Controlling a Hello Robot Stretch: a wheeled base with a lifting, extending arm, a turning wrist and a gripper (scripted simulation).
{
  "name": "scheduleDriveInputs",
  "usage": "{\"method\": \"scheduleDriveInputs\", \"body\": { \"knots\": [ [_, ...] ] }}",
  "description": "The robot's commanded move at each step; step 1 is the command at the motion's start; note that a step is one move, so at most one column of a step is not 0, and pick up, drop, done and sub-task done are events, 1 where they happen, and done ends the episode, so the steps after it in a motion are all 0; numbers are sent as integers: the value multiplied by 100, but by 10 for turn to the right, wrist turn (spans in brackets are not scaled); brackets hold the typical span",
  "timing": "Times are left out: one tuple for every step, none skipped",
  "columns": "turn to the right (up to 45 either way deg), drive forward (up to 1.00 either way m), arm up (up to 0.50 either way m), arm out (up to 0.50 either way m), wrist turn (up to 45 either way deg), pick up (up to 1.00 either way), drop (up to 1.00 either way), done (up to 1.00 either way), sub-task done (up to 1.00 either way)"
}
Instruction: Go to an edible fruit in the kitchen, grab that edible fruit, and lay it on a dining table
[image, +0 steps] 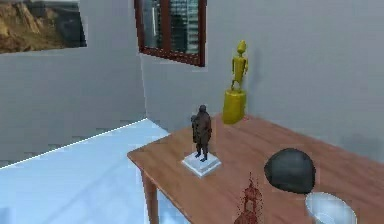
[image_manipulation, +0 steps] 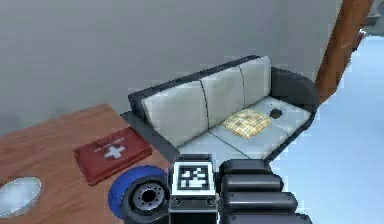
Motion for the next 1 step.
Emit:
{"method": "scheduleDriveInputs", "body": {
  "knots": [
    [450,0,0,0,0,0,0,0,0]
  ]
}}
